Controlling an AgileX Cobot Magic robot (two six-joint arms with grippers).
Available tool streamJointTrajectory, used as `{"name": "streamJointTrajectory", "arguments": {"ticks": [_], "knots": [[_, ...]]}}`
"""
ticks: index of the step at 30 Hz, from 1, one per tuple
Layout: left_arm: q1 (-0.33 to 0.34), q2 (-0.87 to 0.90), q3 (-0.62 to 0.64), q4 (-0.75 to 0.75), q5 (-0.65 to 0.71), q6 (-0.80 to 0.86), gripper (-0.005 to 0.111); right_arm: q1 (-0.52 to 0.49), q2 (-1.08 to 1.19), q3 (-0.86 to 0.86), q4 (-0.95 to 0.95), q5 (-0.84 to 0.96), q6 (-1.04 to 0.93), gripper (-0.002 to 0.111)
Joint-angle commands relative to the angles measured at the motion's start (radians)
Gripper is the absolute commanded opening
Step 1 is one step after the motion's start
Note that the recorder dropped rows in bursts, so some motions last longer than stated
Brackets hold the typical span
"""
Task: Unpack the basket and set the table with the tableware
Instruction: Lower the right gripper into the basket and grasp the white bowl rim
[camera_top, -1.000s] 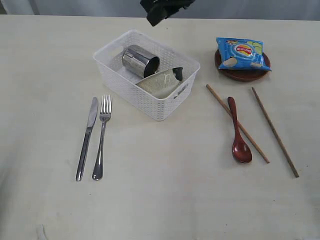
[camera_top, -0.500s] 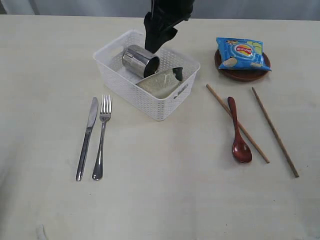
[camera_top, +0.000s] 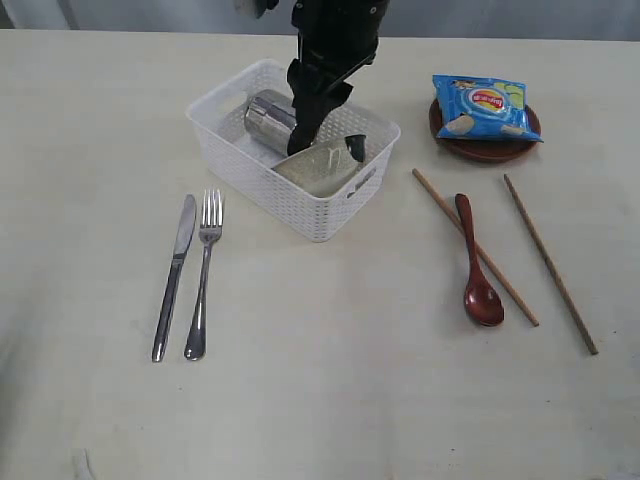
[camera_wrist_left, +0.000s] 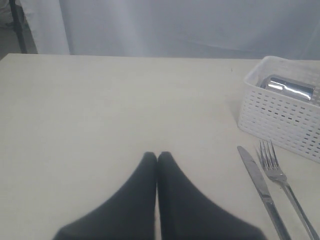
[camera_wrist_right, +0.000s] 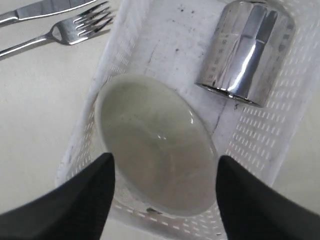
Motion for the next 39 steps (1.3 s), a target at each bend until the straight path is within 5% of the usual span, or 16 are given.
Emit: {"name": "streamJointTrajectory", "arguments": {"ticks": [1, 5, 12, 16, 23, 24, 39], "knots": [[0.003, -0.004, 0.004, 0.000, -0.009, 0.003, 0.000, 0.000, 0.009, -0.007, -0.008, 0.003, -0.005, 0.055], [0.003, -0.004, 0.004, 0.000, -0.009, 0.003, 0.000, 0.002, 0.032, -0.007, 0.003, 0.003, -0.001, 0.046], [0.003, -0.004, 0.004, 0.000, -0.009, 0.003, 0.000, 0.013, 0.008, -0.007, 0.027, 0.003, 0.014, 0.058], [0.003, -0.004, 0.004, 0.000, -0.009, 0.003, 0.000, 0.025, -0.002, -0.007, 0.135, 0.003, 0.034, 0.053], [0.003, -0.004, 0.004, 0.000, -0.009, 0.003, 0.000, 0.139, 0.027, -0.007, 0.187, 0.003, -0.036, 0.001], [0.003, -0.004, 0.004, 0.000, -0.009, 0.003, 0.000, 0.149, 0.041, -0.007, 0.177, 0.003, -0.034, 0.000], [0.003, -0.004, 0.004, 0.000, -0.009, 0.003, 0.000, 0.226, 0.206, -0.009, -0.482, 0.003, 0.420, 0.000]]}}
